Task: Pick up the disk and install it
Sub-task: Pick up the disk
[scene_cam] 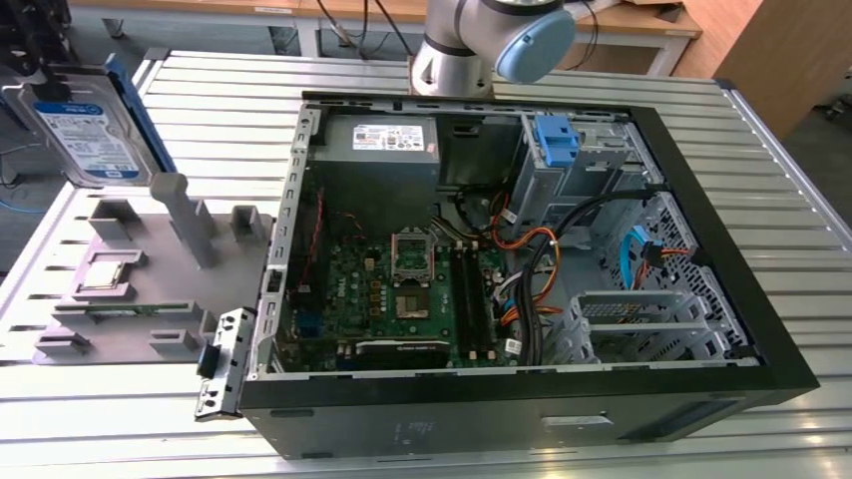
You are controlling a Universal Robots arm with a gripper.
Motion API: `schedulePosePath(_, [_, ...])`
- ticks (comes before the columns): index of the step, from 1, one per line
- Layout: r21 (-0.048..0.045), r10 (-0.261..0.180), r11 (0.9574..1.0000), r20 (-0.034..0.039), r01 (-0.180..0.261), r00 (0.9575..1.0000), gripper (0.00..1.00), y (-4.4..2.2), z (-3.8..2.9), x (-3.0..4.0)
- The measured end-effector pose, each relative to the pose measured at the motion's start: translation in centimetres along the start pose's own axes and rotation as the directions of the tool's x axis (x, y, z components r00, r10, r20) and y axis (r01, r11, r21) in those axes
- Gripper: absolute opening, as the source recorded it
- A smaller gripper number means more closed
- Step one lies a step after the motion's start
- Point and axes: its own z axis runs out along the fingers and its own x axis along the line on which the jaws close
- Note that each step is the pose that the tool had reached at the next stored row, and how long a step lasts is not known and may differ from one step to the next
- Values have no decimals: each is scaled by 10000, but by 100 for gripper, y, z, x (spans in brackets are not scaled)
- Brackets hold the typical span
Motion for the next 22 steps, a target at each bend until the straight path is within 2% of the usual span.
schedulePosePath(13, [0, 0, 10000, 0, 0, 10000, 35, 14, -392, -20])
schedulePosePath(22, [1, 0, 10000, 0, 0, 10000, 35, 19, -557, -29])
